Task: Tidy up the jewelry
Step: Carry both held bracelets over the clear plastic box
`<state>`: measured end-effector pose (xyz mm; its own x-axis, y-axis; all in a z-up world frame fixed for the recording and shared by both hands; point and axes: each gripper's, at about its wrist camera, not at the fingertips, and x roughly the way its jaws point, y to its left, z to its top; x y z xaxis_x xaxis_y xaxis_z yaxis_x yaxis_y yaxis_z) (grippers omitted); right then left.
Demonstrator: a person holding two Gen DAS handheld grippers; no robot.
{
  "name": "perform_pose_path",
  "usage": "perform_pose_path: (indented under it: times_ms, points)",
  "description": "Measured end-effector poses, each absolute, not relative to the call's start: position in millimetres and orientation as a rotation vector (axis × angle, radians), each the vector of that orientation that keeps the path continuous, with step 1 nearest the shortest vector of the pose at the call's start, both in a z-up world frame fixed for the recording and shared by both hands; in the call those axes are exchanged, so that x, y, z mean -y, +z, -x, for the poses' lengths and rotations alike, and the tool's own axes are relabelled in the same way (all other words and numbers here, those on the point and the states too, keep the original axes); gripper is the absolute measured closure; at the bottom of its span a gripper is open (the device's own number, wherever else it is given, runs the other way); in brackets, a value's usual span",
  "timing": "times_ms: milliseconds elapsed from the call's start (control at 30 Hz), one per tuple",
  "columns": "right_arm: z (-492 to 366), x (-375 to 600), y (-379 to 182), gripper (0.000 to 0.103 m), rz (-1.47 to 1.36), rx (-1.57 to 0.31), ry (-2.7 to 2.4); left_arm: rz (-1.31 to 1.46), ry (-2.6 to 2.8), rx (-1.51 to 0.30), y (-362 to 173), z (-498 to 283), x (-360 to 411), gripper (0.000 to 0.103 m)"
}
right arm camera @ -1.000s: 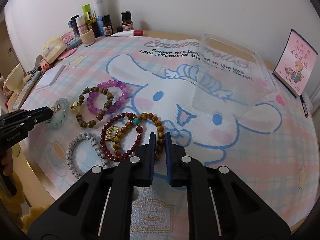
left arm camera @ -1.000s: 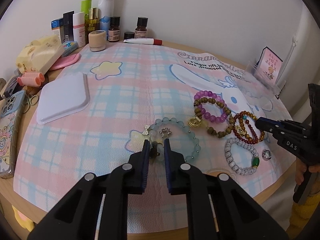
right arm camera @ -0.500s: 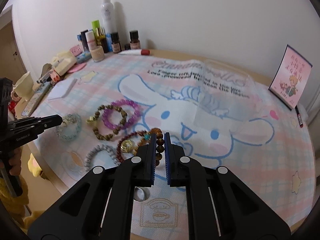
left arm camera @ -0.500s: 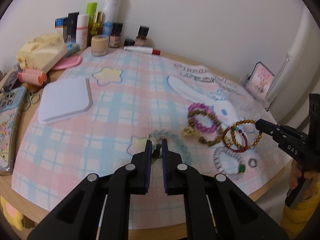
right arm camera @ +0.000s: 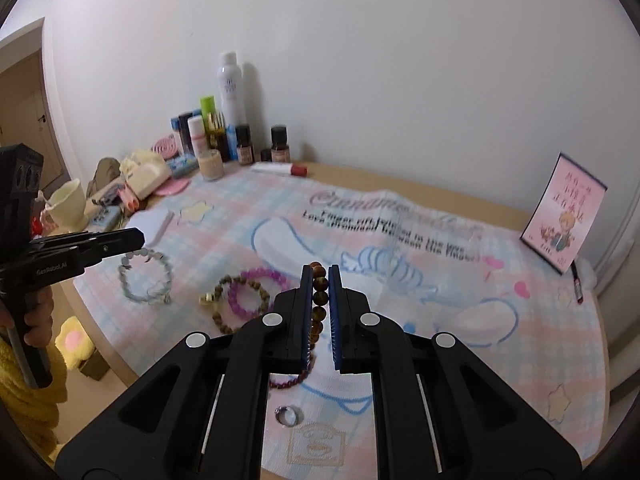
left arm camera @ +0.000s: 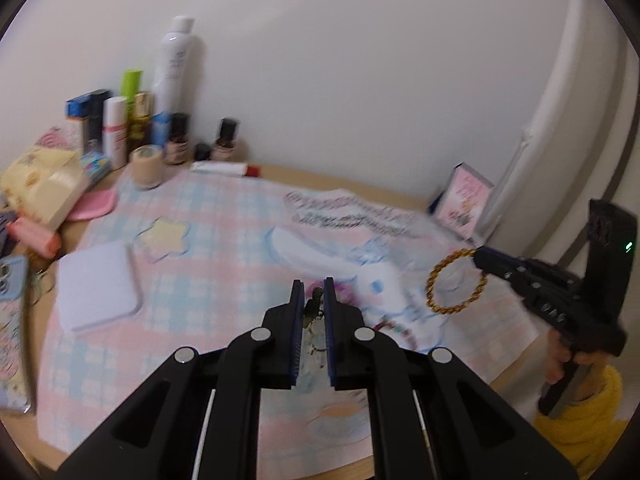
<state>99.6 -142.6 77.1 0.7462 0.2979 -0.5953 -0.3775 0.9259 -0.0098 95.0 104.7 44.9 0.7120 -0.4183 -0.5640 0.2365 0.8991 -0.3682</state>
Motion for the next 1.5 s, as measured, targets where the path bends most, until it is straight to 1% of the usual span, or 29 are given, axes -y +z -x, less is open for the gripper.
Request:
perform_pose_path:
  times_ms: [67,267,433,667,967,1200,1500]
  points:
    - [-101.6,146.0,84.1,0.096,0.128,-0.611,0.362,0.312,-0.44,-0.686,54.6,-106.5,-98.5,0.093]
    - [-113.4,166.7,108.0,0.096,0.101,-0.561,0.31,0.297,-0.625,-0.658,87.6,-140.4,-57.7,0.094]
    - [-120.7,186.6,124.9,0.096,0.091,-0.523,0.248,0.23,-0.689,-0.634,108.7,-161.8,-12.1,0.094]
    - [-140.1,209.2,125.4,0.096,0.077,-0.522,0.184,0.239,-0.77,-0.681,115.0,-198.6,37.8,0.094]
    - [-158.2,221.2,89.1,0.096,0.035,-0.596,0.182,0.224,-0.762,-0.756,83.8,-230.9,79.5,0.094]
    - [-167.8,221.3,53.1,0.096,0.046,-0.684,0.198,0.178,-0.714,-0.825,50.5,-242.7,86.6,0.094]
    - [-173.6,219.9,31.0,0.095,0.032,-0.743,0.213,0.142,-0.691,-0.884,25.0,-248.7,93.6,0.094]
